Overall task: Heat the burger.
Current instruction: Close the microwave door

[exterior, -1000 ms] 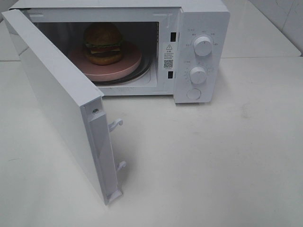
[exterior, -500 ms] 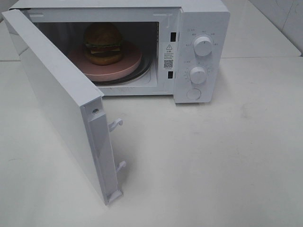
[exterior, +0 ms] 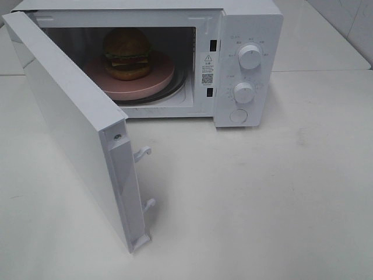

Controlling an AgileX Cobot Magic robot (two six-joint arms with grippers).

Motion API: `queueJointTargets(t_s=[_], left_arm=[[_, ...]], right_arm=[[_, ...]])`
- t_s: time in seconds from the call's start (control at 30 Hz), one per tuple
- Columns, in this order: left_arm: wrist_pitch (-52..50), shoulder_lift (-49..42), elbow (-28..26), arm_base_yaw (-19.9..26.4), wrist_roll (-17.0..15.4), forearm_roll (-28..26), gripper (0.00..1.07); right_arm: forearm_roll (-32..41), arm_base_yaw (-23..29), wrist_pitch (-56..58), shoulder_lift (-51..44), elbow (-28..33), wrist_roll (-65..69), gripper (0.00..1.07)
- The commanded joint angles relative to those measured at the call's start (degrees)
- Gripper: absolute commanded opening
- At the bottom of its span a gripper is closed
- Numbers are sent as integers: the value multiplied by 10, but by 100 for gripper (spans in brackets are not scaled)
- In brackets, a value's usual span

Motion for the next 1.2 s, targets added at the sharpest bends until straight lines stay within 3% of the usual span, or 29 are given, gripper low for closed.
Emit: queueJointTargets(t_s=[0.03,1.2], left_arm=[[-1,-9,-1,2,-1,1,98],[-1,-9,-1,2,-1,1,98]], right_arm=[[-1,-5,-5,-15,1,-7,76],[-1,-5,-5,-15,1,-6,76]])
